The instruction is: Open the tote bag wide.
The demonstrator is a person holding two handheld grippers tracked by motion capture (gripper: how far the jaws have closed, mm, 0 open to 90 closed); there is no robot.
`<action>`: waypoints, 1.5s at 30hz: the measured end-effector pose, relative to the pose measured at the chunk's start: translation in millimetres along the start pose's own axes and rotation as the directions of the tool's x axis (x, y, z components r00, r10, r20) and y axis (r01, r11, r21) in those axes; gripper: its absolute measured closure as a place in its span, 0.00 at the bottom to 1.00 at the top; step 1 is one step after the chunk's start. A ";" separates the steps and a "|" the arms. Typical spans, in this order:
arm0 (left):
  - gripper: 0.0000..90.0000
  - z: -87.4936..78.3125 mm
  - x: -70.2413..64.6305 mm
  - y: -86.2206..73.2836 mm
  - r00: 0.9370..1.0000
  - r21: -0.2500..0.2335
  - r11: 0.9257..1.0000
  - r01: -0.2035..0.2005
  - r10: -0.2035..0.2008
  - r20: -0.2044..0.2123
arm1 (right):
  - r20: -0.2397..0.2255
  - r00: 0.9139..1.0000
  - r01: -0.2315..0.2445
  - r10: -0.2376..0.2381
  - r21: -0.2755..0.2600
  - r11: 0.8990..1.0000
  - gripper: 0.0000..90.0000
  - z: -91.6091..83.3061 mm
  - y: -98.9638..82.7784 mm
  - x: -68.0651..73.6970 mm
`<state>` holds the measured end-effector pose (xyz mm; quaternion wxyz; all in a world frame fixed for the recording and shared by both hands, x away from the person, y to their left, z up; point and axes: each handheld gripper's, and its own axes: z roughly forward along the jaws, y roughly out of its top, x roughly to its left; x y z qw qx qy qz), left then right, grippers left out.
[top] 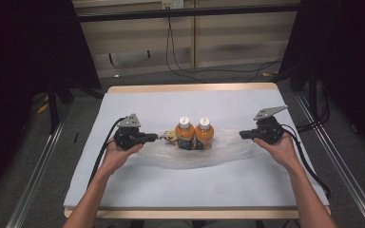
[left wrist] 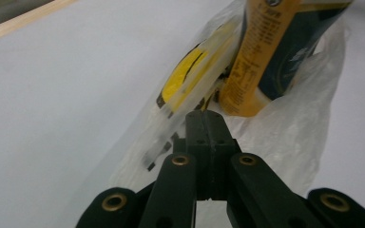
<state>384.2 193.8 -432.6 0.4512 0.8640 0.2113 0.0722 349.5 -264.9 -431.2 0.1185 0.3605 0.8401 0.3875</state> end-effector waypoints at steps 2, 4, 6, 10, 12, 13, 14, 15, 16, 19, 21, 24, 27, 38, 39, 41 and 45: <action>1.00 -2.5 -6.4 1.9 1.000 -0.006 1.000 -0.016 0.016 0.007 | -0.023 1.000 -0.003 0.002 -0.019 1.000 1.00 1.9 1.4 3.9; 1.00 -4.4 -10.1 3.8 1.000 -0.036 0.999 -0.010 0.011 0.025 | -0.032 0.999 0.007 -0.007 -0.021 1.000 1.00 4.7 3.3 7.8; 1.00 -5.3 -12.9 6.3 0.999 -0.043 0.999 -0.014 0.016 0.034 | -0.034 0.999 0.017 -0.017 -0.015 1.000 1.00 6.2 5.6 10.3; 1.00 3.3 -21.9 9.7 0.997 -0.052 0.998 -0.031 0.034 0.067 | -0.054 0.998 0.030 -0.032 -0.034 0.999 1.00 6.1 12.3 17.2; 1.00 9.9 -28.8 11.5 0.995 -0.046 0.998 -0.042 0.045 0.085 | -0.063 0.997 0.037 -0.039 -0.042 0.998 1.00 7.3 15.4 21.3; 1.00 14.0 -32.6 11.8 0.994 -0.040 0.998 -0.046 0.050 0.093 | -0.066 0.997 0.041 -0.043 -0.039 0.998 1.00 7.8 17.0 23.3; 1.00 18.0 -35.5 12.2 0.993 -0.031 0.998 -0.059 0.062 0.100 | -0.071 0.996 0.047 -0.049 -0.040 0.998 1.00 8.8 18.3 25.2; 1.00 21.2 -39.1 12.9 0.993 -0.023 0.998 -0.066 0.068 0.097 | -0.077 0.996 0.047 -0.050 -0.043 0.998 1.00 10.1 19.4 27.2; 1.00 23.3 -41.0 14.1 0.991 -0.018 0.997 -0.080 0.082 0.102 | -0.087 0.995 0.047 -0.051 -0.043 0.998 1.00 11.4 20.3 28.6; 1.00 27.0 -49.8 19.4 0.989 -0.043 0.996 -0.076 0.081 0.127 | -0.104 0.993 0.060 -0.063 -0.037 0.998 1.00 18.0 22.7 33.6; 1.00 28.2 -51.7 20.9 0.988 -0.050 0.996 -0.074 0.080 0.132 | -0.105 0.992 0.061 -0.065 -0.035 0.998 1.00 20.0 23.3 34.8; 1.00 34.0 -57.2 27.5 0.986 -0.058 0.994 -0.096 0.103 0.131 | -0.120 0.991 0.063 -0.066 -0.031 0.998 1.00 25.0 25.2 38.0; 1.00 41.4 -61.4 33.1 0.984 -0.076 0.993 -0.091 0.101 0.146 | -0.113 0.991 0.069 -0.072 -0.033 0.997 1.00 26.0 28.6 39.0; 1.00 66.4 -79.4 46.5 0.977 -0.067 0.990 -0.122 0.132 0.170 | -0.144 0.988 0.054 -0.062 -0.058 0.997 1.00 38.4 40.0 41.1; 1.00 68.7 -80.9 47.4 0.977 -0.065 0.990 -0.124 0.133 0.168 | -0.148 0.987 0.059 -0.066 -0.056 0.997 1.00 41.5 42.3 41.8; 1.00 72.3 -82.6 47.7 0.976 -0.050 0.989 -0.140 0.147 0.160 | -0.122 0.988 0.091 -0.094 -0.031 0.995 1.00 48.2 46.1 44.4; 1.00 76.0 -75.4 44.2 0.983 -0.043 0.993 -0.110 0.115 0.143 | -0.127 0.988 0.091 -0.092 -0.008 0.996 1.00 56.5 45.6 42.2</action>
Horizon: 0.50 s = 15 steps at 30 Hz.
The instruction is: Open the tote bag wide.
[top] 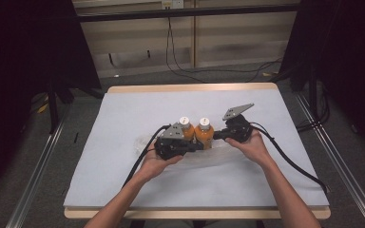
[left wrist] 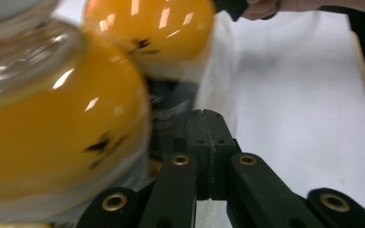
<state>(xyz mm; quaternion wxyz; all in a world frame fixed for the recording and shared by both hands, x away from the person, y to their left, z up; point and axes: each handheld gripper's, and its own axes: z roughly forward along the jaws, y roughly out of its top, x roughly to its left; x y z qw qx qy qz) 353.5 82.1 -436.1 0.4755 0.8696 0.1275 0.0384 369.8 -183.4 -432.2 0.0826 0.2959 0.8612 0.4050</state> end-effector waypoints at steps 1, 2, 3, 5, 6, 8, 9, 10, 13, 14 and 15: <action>1.00 1.1 0.9 -1.2 1.000 0.001 1.000 0.006 -0.006 -0.013 | -0.003 1.000 0.000 0.000 0.006 1.000 1.00 2.0 -0.3 -0.5; 1.00 2.1 1.1 -1.6 1.000 0.016 1.000 0.001 -0.001 -0.021 | -0.001 1.000 0.000 0.000 0.010 1.000 1.00 4.1 -0.6 -1.3; 1.00 3.2 2.1 -2.3 1.000 0.016 1.000 -0.006 0.006 -0.018 | 0.002 1.000 -0.001 0.001 0.015 1.000 1.00 6.1 -0.9 -2.1; 1.00 5.6 0.6 -2.2 0.999 0.030 0.999 -0.021 0.023 -0.047 | -0.003 1.000 -0.005 0.005 0.023 1.000 1.00 10.9 -1.2 -3.8; 1.00 6.8 1.1 -2.7 0.998 0.024 1.000 -0.018 0.019 -0.052 | -0.001 1.000 -0.003 0.003 0.029 1.000 1.00 13.2 -1.3 -4.8; 1.00 11.7 0.8 -4.2 0.999 0.042 0.999 -0.025 0.027 -0.047 | -0.008 1.000 -0.009 0.010 0.033 0.999 1.00 18.0 -1.5 -5.8; 1.00 14.4 -0.8 -6.0 0.998 0.052 0.998 -0.024 0.027 -0.049 | -0.002 1.000 -0.008 0.008 0.040 0.999 1.00 20.3 -1.2 -6.2; 1.00 16.3 -1.4 -7.6 0.999 0.061 0.998 -0.033 0.035 -0.037 | -0.008 1.000 -0.010 0.011 0.041 0.999 1.00 22.4 -0.8 -6.6; 1.00 21.8 -3.6 -11.3 0.999 0.089 0.995 -0.044 0.047 -0.024 | -0.006 1.000 -0.005 0.006 0.048 0.999 1.00 26.3 0.5 -8.4; 1.00 22.9 -3.5 -12.1 0.999 0.092 0.995 -0.037 0.039 -0.018 | 0.000 1.000 -0.010 0.010 0.048 0.999 1.00 27.1 0.9 -9.2; 1.00 23.6 -3.7 -12.7 0.999 0.095 0.995 -0.036 0.038 -0.022 | -0.001 1.000 -0.014 0.014 0.045 0.999 1.00 28.1 0.8 -10.3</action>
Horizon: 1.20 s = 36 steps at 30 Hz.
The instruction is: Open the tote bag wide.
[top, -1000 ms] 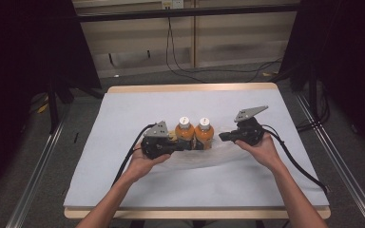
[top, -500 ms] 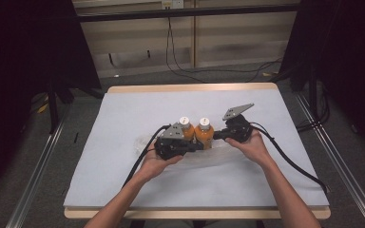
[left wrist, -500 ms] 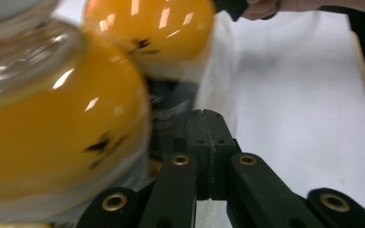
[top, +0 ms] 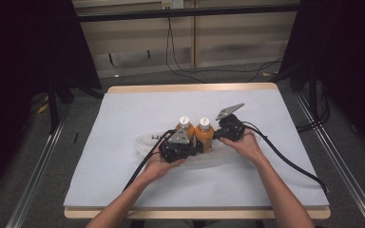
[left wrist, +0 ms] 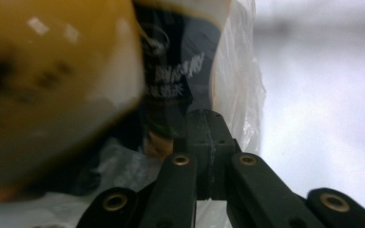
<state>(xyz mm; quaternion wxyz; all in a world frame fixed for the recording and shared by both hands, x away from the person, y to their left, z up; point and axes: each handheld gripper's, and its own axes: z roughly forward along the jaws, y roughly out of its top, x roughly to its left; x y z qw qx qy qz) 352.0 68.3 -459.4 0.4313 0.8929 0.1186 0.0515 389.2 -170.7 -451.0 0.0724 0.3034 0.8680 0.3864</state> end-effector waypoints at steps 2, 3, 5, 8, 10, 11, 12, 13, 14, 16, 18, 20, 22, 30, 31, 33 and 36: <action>1.00 1.7 -0.8 -1.3 1.000 0.011 1.000 0.000 0.000 0.007 | -0.011 1.000 -0.009 0.009 -0.001 1.000 1.00 2.4 -0.7 -2.0; 1.00 2.7 -1.9 -2.3 1.000 0.012 1.000 -0.003 0.003 0.008 | -0.007 1.000 -0.011 0.011 0.003 1.000 1.00 4.0 -1.2 -2.7; 1.00 4.2 -4.3 -4.4 1.000 0.034 0.999 -0.010 0.010 0.009 | -0.015 1.000 -0.013 0.014 0.013 1.000 1.00 8.3 -2.5 -4.7; 1.00 7.1 -7.5 -7.5 1.000 0.049 0.999 -0.024 0.023 0.020 | -0.009 1.000 -0.020 0.020 0.029 0.999 1.00 14.5 -5.0 -7.5; 1.00 8.1 -9.5 -8.9 1.000 0.045 0.999 -0.018 0.017 0.025 | -0.010 0.999 -0.032 0.033 0.031 0.999 1.00 17.5 -5.5 -9.1; 1.00 8.3 -9.7 -9.7 0.999 0.052 0.998 -0.023 0.021 0.029 | -0.010 0.999 -0.042 0.042 0.034 0.999 1.00 18.7 -5.5 -9.8; 1.00 8.1 -10.4 -10.3 0.999 0.070 0.997 -0.030 0.028 0.028 | -0.012 0.999 -0.047 0.047 0.032 0.998 1.00 20.3 -5.9 -11.3; 1.00 9.9 -11.7 -12.1 0.999 0.062 0.998 -0.025 0.023 0.035 | -0.009 0.999 -0.052 0.052 0.033 0.998 1.00 22.4 -6.3 -12.4; 1.00 10.7 -12.9 -13.1 0.999 0.070 0.997 -0.026 0.024 0.033 | -0.009 0.999 -0.053 0.054 0.039 0.998 1.00 24.4 -6.9 -13.9; 1.00 11.4 -13.8 -13.6 0.999 0.087 0.996 -0.029 0.026 0.032 | 0.000 0.999 -0.053 0.053 0.058 0.997 1.00 29.0 -8.2 -15.4; 1.00 12.5 -15.3 -13.4 0.999 0.081 0.996 -0.032 0.029 0.036 | 0.007 0.998 -0.059 0.059 0.067 0.996 1.00 31.3 -8.8 -15.8; 1.00 13.4 -16.8 -13.6 0.999 0.082 0.996 -0.027 0.023 0.046 | 0.009 0.998 -0.058 0.058 0.062 0.996 1.00 32.3 -8.2 -16.3; 1.00 14.4 -17.2 -14.0 0.998 0.111 0.993 -0.042 0.037 0.049 | 0.006 0.998 -0.062 0.062 0.059 0.996 1.00 32.9 -7.9 -17.7; 1.00 16.3 -20.1 -15.0 0.997 0.104 0.994 -0.047 0.040 0.060 | 0.037 0.999 -0.042 0.040 0.066 0.997 1.00 36.2 -3.4 -19.0; 1.00 16.7 -21.3 -15.2 0.997 0.099 0.994 -0.050 0.043 0.070 | 0.039 0.998 -0.043 0.040 0.066 0.997 1.00 36.7 -3.0 -19.3; 1.00 16.5 -23.0 -14.9 0.995 0.104 0.993 -0.062 0.053 0.080 | 0.040 0.998 -0.046 0.044 0.060 0.997 1.00 37.8 -2.6 -20.8; 1.00 15.5 -24.9 -13.9 0.996 0.121 0.991 -0.063 0.053 0.077 | 0.049 0.998 -0.048 0.045 0.061 0.997 1.00 39.8 -0.2 -21.9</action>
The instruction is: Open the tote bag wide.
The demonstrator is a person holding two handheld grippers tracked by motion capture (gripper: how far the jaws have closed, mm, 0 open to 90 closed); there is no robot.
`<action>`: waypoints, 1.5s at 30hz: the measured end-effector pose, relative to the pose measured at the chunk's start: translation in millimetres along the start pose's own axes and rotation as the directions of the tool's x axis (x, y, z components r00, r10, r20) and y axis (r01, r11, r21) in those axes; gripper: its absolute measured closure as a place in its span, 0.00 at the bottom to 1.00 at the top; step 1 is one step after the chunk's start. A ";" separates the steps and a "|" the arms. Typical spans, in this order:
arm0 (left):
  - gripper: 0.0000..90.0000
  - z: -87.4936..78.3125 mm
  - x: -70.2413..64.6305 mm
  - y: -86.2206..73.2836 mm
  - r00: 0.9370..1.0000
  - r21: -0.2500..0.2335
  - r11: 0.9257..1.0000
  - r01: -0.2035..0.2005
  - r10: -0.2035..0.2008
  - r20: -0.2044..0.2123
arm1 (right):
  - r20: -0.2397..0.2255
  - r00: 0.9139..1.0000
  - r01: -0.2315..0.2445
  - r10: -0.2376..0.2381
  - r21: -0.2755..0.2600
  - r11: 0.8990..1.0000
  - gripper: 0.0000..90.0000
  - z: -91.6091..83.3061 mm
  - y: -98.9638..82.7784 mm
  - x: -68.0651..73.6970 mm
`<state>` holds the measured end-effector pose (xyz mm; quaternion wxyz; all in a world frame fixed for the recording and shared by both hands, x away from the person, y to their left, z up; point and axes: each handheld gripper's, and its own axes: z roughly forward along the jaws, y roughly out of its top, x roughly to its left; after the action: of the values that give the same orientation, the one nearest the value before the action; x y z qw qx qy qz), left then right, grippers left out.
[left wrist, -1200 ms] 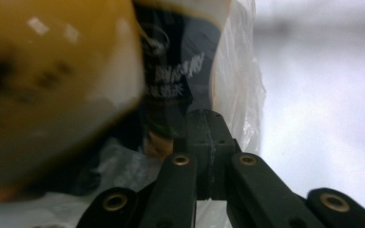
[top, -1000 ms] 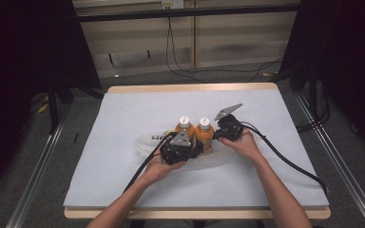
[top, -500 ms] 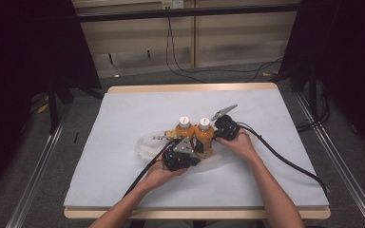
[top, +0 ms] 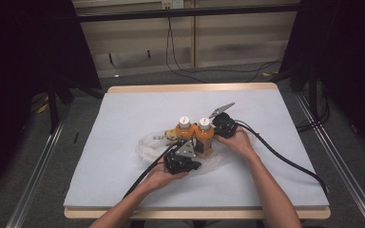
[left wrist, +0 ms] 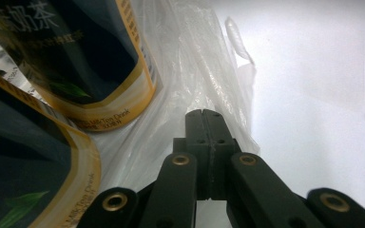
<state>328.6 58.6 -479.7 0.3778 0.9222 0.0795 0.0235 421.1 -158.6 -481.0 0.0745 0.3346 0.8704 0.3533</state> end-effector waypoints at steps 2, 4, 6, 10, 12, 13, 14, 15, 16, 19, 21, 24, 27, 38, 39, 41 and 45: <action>1.00 1.3 -1.2 -0.7 1.000 -0.019 1.000 0.005 -0.005 0.011 | 0.006 1.000 0.002 -0.002 -0.003 1.000 1.00 2.1 2.2 -0.6; 1.00 1.3 -2.2 -0.5 1.000 -0.019 1.000 0.000 0.000 0.013 | 0.016 1.000 -0.001 0.001 -0.004 1.000 1.00 3.7 4.2 -1.2; 1.00 1.5 -2.8 -0.3 1.000 -0.019 1.000 -0.002 0.003 0.018 | 0.013 1.000 -0.010 0.010 -0.010 1.000 1.00 5.1 5.1 -2.4; 1.00 1.0 -3.0 0.0 1.000 -0.010 1.000 -0.010 0.010 0.021 | 0.025 1.000 -0.011 0.011 -0.019 1.000 1.00 8.0 7.5 -4.8; 1.00 1.4 -3.6 -0.2 1.000 -0.015 1.000 -0.009 0.009 0.021 | 0.023 1.000 -0.015 0.016 -0.023 1.000 1.00 9.4 9.0 -6.1; 1.00 1.8 -3.7 -0.4 1.000 -0.023 1.000 -0.008 0.009 0.022 | 0.025 1.000 -0.017 0.018 -0.025 1.000 1.00 10.5 9.7 -6.6; 1.00 1.8 -4.0 -0.5 1.000 -0.023 1.000 -0.008 0.009 0.024 | 0.020 0.999 -0.026 0.026 -0.026 0.999 1.00 11.0 10.3 -7.3; 1.00 1.8 -4.5 -0.6 1.000 -0.025 1.000 -0.005 0.005 0.025 | 0.024 0.999 -0.048 0.049 -0.020 0.999 1.00 11.1 10.7 -6.9; 1.00 1.3 -4.7 -0.4 1.000 -0.016 1.000 -0.009 0.010 0.027 | 0.022 0.999 -0.048 0.049 -0.023 0.999 1.00 11.6 11.0 -8.3; 1.00 2.0 -6.1 -0.4 0.999 -0.024 1.000 -0.008 0.009 0.046 | 0.019 0.998 -0.063 0.063 -0.027 0.998 1.00 13.3 12.5 -9.8; 1.00 1.5 -6.2 -0.5 0.999 -0.018 1.000 -0.007 0.008 0.051 | 0.022 0.999 -0.049 0.050 -0.037 0.998 1.00 15.0 13.5 -11.4; 1.00 1.6 -7.2 -0.3 0.999 -0.017 1.000 -0.008 0.009 0.050 | 0.028 0.998 -0.059 0.061 -0.044 0.997 1.00 17.0 15.2 -12.8; 1.00 2.0 -9.4 -1.0 0.998 -0.026 1.000 -0.012 0.013 0.060 | 0.053 0.996 -0.068 0.070 -0.042 0.997 1.00 19.0 18.0 -14.4; 1.00 -0.4 -14.6 -3.0 0.998 -0.021 0.999 -0.029 0.030 0.055 | 0.070 0.994 -0.087 0.089 -0.033 0.996 1.00 25.9 27.7 -21.9; 1.00 -0.4 -14.6 -3.0 0.998 -0.022 0.999 -0.029 0.030 0.057 | 0.083 0.993 -0.083 0.086 -0.030 0.996 1.00 26.2 28.6 -22.1; 1.00 0.4 -15.0 -3.6 0.998 -0.034 0.999 -0.027 0.029 0.061 | 0.077 0.992 -0.097 0.099 -0.030 0.995 1.00 27.0 29.6 -22.0; 1.00 -0.1 -16.9 -3.7 0.997 -0.033 0.999 -0.034 0.036 0.068 | 0.102 0.991 -0.085 0.087 -0.023 0.996 1.00 28.4 32.2 -21.1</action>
<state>311.5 58.5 -482.0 0.3943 0.9176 0.0500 0.0000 464.7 -139.0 -482.9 0.1074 0.3887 0.8469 0.3466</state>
